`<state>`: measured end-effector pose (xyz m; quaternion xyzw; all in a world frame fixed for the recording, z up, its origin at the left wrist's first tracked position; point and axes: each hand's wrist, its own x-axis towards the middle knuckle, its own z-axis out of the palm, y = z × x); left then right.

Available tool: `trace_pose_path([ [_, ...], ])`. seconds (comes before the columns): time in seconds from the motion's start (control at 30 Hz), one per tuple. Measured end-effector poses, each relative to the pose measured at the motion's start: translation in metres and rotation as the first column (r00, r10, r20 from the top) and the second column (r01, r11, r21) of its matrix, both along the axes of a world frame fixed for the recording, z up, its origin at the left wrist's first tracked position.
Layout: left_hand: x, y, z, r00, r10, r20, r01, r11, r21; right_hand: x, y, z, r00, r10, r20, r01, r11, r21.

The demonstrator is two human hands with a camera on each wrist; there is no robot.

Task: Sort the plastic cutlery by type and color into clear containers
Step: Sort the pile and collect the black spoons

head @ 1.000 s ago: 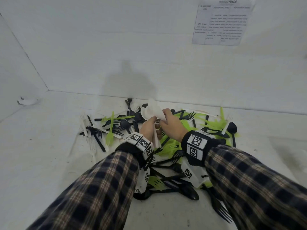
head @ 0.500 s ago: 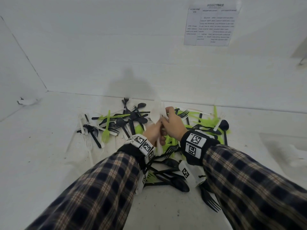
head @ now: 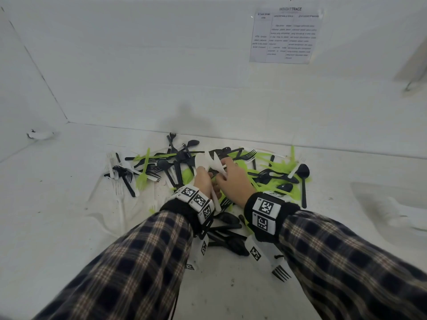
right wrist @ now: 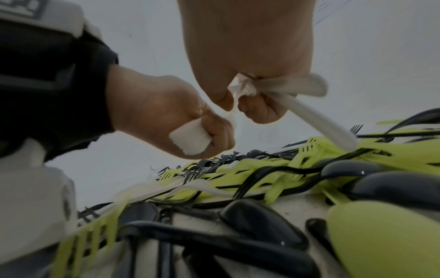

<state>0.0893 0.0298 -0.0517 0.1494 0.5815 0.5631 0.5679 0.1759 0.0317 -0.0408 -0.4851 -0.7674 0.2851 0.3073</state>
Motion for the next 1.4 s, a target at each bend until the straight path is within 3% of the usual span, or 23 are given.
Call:
trace_pose_path([
  [0.3, 0.004, 0.002, -0.001, 0.999, -0.047, 0.028, 0.044, 0.994, 0.100, -0.006, -0.004, -0.006, 0.996, -0.048, 0.082, 0.043, 0.997, 0.060],
  [0.57, -0.012, 0.006, -0.001, 0.999, -0.018, 0.047, 0.014, 0.997, 0.082, -0.018, 0.000, 0.005, 0.999, -0.037, 0.019, 0.039, 0.996, -0.078],
  [0.77, -0.026, 0.012, -0.004, 0.997, -0.081, 0.021, 0.078, 0.992, 0.100, -0.034, 0.008, 0.009, 0.990, -0.055, 0.127, 0.075, 0.985, -0.155],
  [0.9, -0.036, 0.012, -0.005, 0.981, -0.176, -0.080, 0.182, 0.981, 0.072, -0.043, 0.007, 0.013, 0.996, -0.067, 0.060, 0.078, 0.976, -0.204],
  [0.97, -0.043, 0.014, -0.007, 0.979, -0.162, -0.121, 0.169, 0.984, 0.052, -0.046, 0.005, 0.016, 0.996, -0.045, 0.071, 0.061, 0.968, -0.243],
  [1.1, -0.053, 0.017, -0.006, 0.984, -0.140, -0.106, 0.145, 0.989, 0.034, -0.051, 0.008, 0.019, 0.976, -0.204, -0.079, 0.157, 0.905, -0.396],
  [1.4, -0.052, 0.013, -0.003, 0.967, -0.255, -0.016, 0.255, 0.967, 0.005, -0.066, 0.011, 0.023, 0.990, -0.108, 0.087, 0.124, 0.968, -0.217],
])
